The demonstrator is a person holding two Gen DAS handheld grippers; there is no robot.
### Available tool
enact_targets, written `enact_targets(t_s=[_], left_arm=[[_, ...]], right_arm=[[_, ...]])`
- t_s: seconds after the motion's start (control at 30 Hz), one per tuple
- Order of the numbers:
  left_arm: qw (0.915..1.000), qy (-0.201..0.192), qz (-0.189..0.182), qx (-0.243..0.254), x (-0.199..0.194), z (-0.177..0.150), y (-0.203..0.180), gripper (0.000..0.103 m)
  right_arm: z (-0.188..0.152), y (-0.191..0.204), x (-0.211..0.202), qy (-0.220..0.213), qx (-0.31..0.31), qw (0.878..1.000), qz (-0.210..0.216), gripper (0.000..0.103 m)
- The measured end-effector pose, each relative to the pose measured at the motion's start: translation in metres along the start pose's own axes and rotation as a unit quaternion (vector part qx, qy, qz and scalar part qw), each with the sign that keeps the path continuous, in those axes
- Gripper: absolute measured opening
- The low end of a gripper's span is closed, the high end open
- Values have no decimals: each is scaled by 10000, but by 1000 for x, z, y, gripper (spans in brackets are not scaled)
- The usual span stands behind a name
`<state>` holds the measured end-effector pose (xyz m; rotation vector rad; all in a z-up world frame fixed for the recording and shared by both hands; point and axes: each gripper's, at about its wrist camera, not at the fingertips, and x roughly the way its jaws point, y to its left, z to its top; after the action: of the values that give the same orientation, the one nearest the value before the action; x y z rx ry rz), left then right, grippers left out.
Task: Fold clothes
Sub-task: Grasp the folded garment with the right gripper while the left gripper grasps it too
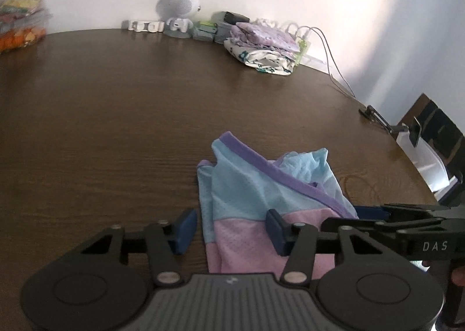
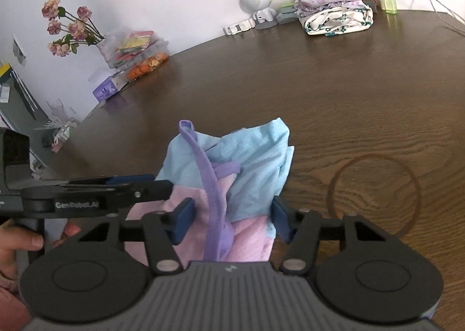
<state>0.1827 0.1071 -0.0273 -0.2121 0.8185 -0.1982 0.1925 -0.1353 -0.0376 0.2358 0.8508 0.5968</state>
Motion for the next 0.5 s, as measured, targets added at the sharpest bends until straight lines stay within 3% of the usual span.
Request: enact_targets(t_s=[0.23, 0.5], left_arm=[[9999, 30, -103, -49, 6, 3, -1, 37], [9979, 59, -449, -471, 9, 0, 8, 10]], right_arm=[[-1, -6, 1, 21, 231, 9996, 186, 42], [-3, -17, 7, 124, 623, 9964, 568, 20]])
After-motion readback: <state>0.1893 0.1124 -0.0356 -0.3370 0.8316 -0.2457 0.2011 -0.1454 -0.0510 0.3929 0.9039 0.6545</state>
